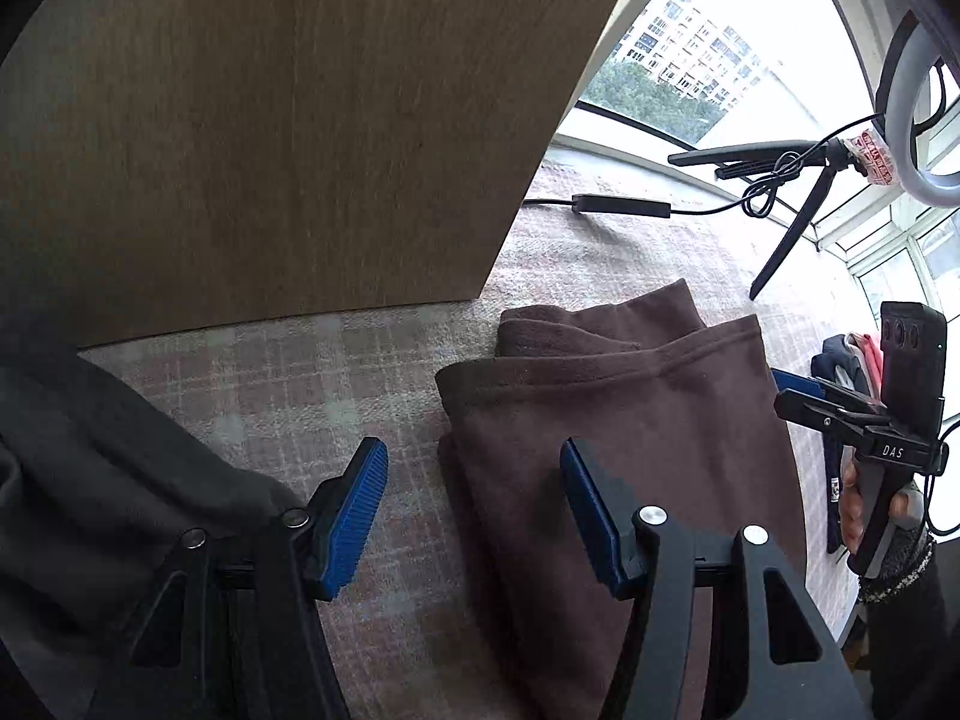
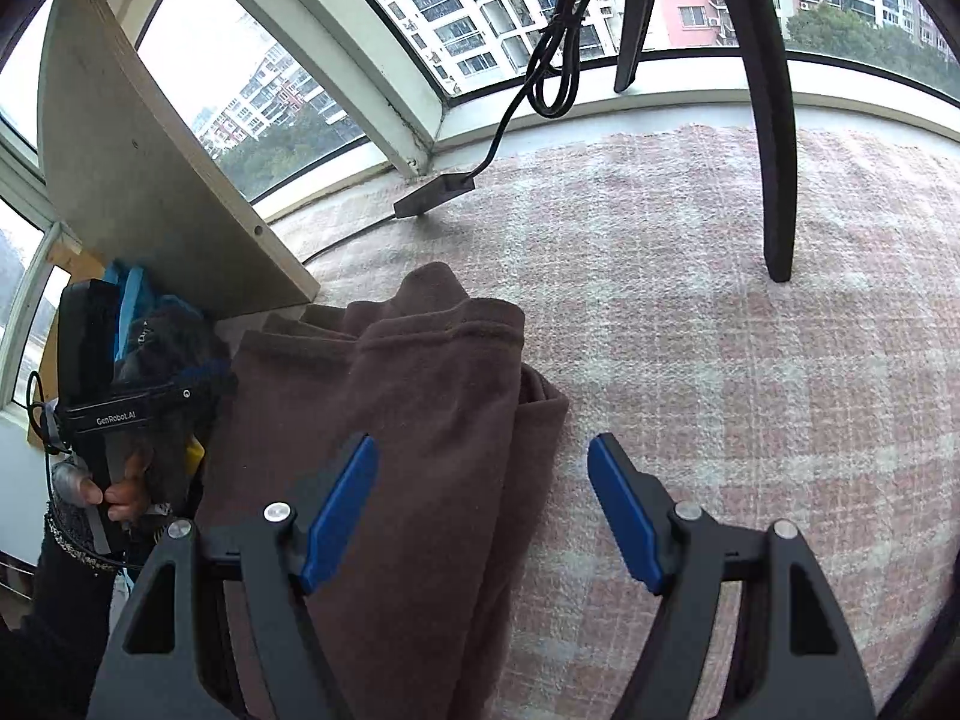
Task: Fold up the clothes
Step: 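Move both grippers to the folded brown garment's end and grasp it, then lift the brown garment's end with both grippers and fold it over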
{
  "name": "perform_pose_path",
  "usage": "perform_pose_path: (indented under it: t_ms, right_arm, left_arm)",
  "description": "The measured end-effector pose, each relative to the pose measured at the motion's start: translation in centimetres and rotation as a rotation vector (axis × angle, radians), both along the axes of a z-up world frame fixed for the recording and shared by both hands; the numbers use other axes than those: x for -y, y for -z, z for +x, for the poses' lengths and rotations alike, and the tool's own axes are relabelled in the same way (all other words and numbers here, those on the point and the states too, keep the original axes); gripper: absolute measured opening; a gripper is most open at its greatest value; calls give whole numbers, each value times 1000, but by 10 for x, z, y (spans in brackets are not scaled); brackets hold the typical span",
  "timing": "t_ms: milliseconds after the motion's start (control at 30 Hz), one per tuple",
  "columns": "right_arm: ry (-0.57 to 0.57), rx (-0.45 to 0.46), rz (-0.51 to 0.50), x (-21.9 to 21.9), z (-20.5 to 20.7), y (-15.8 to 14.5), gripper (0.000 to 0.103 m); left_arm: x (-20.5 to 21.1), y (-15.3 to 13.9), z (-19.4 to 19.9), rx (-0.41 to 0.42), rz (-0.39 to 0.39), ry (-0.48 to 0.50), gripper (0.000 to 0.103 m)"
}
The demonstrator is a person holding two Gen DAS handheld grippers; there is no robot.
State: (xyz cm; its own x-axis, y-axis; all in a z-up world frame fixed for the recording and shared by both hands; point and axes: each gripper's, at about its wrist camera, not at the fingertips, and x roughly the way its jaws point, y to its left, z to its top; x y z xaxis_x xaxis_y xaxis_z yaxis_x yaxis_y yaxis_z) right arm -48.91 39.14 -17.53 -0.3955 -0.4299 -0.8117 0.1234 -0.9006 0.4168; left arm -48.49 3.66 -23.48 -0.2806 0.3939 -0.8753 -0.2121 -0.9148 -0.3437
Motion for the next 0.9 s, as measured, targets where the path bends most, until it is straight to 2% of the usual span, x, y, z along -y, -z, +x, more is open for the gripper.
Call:
perform_pose_path:
  t_ms: [133, 300, 433, 700, 733, 800, 833, 867, 900]
  right_arm:
    - [-42, -6, 45, 6, -14, 14, 72]
    - [-78, -46, 17, 2, -22, 18, 72]
    - [-118, -52, 13, 4, -23, 17, 72]
    - [-196, -38, -16, 14, -28, 18, 71]
    - [-207, -37, -12, 16, -28, 18, 68]
    - [-216, -41, 3, 19, -29, 18, 52]
    - [-215, -42, 1, 19, -29, 19, 47]
    - [-214, -33, -23, 18, -30, 21, 38]
    - [-210, -25, -48, 16, -31, 22, 32]
  left_arm:
    - [-1, 0, -7, -11, 13, 7, 58]
    - [0, -1, -15, -10, 29, 6, 58]
    - [-14, 6, -19, 13, 20, 49, 58]
    - [-37, 7, -25, -16, -3, 127, 61]
    - [-42, 6, -25, -22, -11, 148, 61]
    - [-49, 5, -23, -46, -25, 180, 57]
    - [-52, 5, -22, -56, -23, 192, 51]
    - [-53, 5, -21, -61, -12, 201, 41]
    - [-53, 5, -21, -63, 1, 205, 39]
